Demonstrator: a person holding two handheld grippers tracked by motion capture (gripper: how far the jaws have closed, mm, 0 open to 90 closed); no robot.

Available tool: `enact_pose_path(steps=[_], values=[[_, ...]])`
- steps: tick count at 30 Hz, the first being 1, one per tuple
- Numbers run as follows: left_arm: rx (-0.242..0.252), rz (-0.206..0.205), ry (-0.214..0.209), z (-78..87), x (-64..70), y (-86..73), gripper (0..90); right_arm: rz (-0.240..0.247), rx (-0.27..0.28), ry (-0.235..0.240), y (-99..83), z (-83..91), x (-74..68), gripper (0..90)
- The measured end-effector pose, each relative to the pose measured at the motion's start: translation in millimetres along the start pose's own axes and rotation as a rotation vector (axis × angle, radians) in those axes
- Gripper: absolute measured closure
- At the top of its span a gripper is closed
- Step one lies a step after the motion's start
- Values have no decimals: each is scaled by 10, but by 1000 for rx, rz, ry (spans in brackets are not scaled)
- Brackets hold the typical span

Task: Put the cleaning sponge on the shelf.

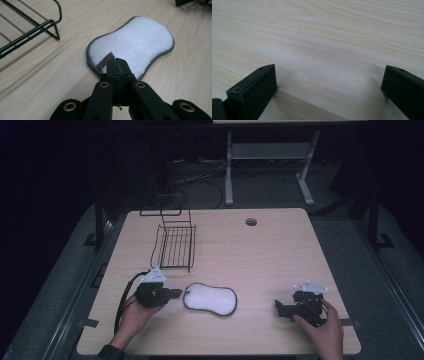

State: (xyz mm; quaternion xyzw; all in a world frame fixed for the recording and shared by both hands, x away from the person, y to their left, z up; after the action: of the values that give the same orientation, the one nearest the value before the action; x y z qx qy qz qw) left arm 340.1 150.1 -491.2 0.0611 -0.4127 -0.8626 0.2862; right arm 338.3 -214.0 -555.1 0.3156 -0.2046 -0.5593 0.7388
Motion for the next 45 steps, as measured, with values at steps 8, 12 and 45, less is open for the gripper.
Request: enact_pose_path(steps=[8,12,45], values=[[-5,-28,-18,-231,-13,198,897,-2,0,-1,1,-1,-1,0],[-13,-40,-17,-319,-39,245,897,-3,-1,-1,0,-1,-2,0],[-140,-64,-9,-324,55,-107,897,-3,-1,-1,1,-1,-2,0]])
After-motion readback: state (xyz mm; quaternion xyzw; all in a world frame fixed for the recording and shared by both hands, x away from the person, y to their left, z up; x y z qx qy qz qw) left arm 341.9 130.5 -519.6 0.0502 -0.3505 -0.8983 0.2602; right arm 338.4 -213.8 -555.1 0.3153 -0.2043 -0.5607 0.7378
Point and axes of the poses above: each handheld gripper's, and its own axes: z roughly backward along the jaws, y roughly out of its top, x roughly to its right, the point moved 10 cm from there along -z, roughly forward along the jaws, and after that the axes turned 2 degrees about -z, right-handed, at the moved point
